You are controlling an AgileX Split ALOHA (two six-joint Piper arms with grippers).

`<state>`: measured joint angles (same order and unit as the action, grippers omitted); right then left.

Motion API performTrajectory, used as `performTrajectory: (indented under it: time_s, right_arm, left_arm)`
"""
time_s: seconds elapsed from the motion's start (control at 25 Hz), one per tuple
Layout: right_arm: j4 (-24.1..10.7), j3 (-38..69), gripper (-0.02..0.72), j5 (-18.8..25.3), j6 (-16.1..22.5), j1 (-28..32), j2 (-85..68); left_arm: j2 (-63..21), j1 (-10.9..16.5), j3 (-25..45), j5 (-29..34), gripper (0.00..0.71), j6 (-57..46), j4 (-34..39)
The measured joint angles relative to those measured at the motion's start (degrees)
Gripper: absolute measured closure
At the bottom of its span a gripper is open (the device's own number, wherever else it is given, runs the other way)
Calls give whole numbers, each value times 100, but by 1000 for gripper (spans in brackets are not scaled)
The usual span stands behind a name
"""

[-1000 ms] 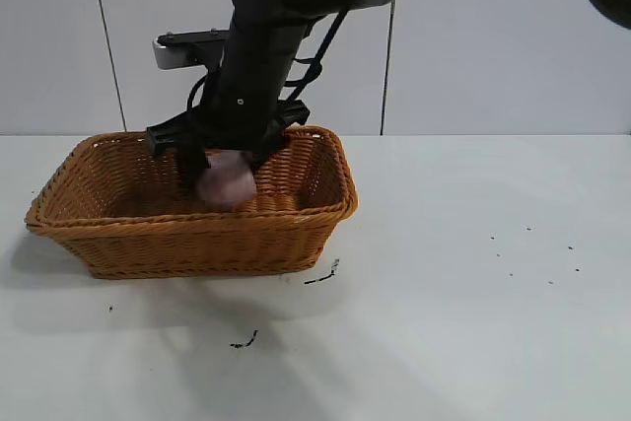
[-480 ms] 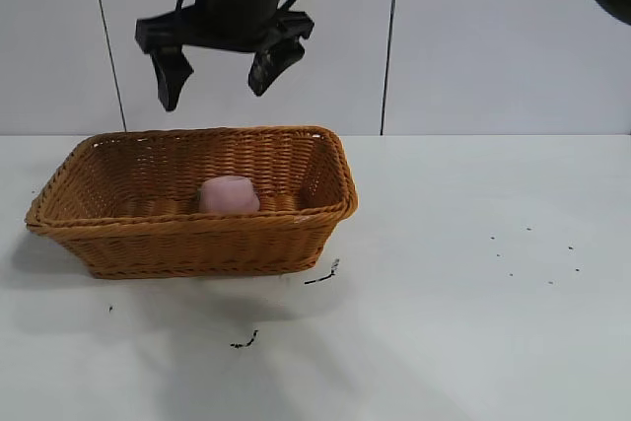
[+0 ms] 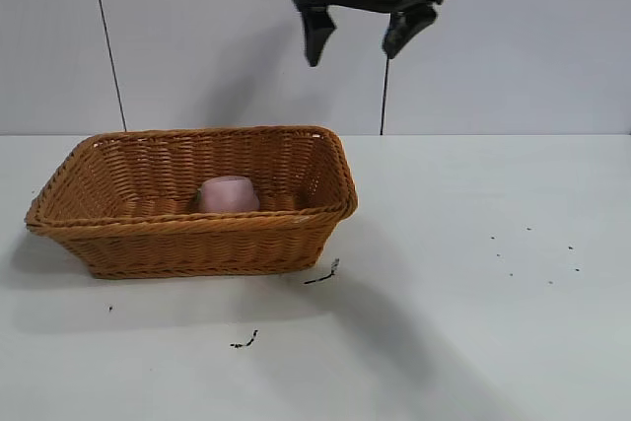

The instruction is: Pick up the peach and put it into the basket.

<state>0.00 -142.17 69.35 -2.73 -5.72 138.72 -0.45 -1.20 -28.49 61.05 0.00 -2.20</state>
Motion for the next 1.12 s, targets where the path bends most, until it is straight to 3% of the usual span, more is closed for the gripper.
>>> performTrajectory:
  time_s: [0.28,0.48,0.72,1.12]
  right_arm:
    - [0,214,8,6,6,327,-278]
    - [0,1006,8,6,100,327,-972]
    - [38,2699,8,6,152,327,-2641]
    - [43,6579,8,5,202,327,-6535]
  left_arm:
    - [0,0,0,0,17,0,0]
    - [0,0,0,0,17,0,0]
    - [0,0,0,0,17,0,0]
    - [0,0,0,0,17,0,0]
